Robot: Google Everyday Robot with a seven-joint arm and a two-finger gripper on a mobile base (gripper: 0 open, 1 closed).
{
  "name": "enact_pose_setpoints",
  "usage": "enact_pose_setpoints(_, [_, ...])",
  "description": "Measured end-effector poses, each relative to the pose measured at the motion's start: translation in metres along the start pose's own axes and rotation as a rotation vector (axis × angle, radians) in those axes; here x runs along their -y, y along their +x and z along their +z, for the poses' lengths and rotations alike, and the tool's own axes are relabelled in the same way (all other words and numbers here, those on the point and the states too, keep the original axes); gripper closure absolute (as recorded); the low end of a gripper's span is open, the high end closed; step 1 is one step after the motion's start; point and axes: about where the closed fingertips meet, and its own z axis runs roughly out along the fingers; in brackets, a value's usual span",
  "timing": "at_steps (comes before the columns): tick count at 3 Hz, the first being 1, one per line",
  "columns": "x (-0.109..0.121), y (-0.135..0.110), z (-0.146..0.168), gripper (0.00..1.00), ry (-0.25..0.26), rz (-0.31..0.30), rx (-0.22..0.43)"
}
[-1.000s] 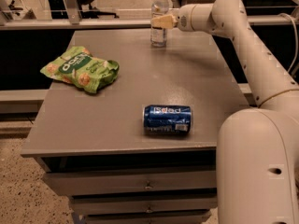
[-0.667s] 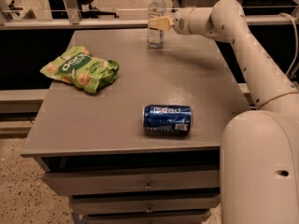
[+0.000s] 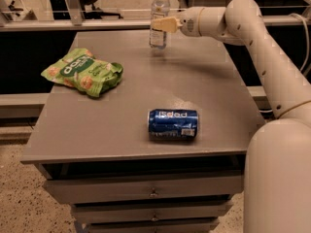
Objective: Move blue plastic bottle near pepsi can
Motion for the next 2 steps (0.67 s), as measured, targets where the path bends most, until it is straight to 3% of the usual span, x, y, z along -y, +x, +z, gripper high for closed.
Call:
enact_pose_setpoints(1, [-0.013, -0.007, -0.043, 1.00, 0.019, -0.090, -0.061])
enact_pose_setpoints(2, [-0.034, 0.013, -0.108, 1.00, 0.041, -0.127, -0.118])
